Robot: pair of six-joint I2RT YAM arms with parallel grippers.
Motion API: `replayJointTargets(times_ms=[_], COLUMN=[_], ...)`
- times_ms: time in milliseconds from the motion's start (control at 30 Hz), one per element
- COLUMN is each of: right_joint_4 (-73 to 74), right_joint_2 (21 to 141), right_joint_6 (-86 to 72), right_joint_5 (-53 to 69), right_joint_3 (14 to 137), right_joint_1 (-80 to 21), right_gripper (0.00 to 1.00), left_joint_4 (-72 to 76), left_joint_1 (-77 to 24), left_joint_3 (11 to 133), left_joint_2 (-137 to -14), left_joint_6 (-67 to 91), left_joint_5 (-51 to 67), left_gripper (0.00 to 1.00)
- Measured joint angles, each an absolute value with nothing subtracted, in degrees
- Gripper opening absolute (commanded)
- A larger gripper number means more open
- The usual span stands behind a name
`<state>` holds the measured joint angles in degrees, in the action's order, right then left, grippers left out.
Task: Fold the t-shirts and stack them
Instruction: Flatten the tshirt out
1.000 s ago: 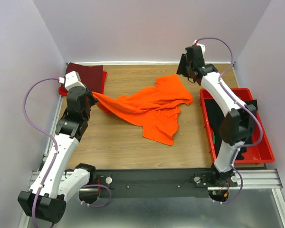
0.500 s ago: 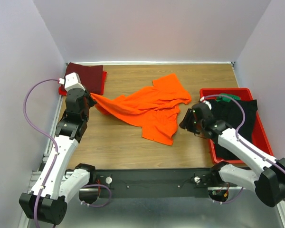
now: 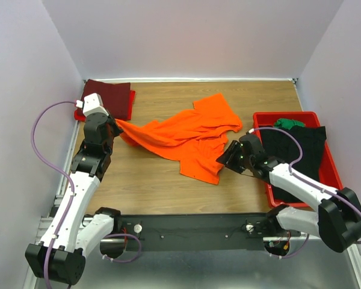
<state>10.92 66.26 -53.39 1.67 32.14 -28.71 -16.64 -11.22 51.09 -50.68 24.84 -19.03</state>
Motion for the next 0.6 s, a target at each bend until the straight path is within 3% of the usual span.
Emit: replayJointTargets(times_ms=[600], right_joint_4=[4.4], right_joint_2=[72.18], right_joint_6=[-55.94], right_joint_5=[3.81], right_joint_3=[28.95], right_joint_1=[-29.3], right_gripper=[0.59], left_joint_4=[-16.05], left_joint_1=[-10.11], left_joint_3=[51.07], left_joint_2=[-50.92], left_joint_6=[24.82], left_joint_5=[-17.52], left_gripper=[0.0])
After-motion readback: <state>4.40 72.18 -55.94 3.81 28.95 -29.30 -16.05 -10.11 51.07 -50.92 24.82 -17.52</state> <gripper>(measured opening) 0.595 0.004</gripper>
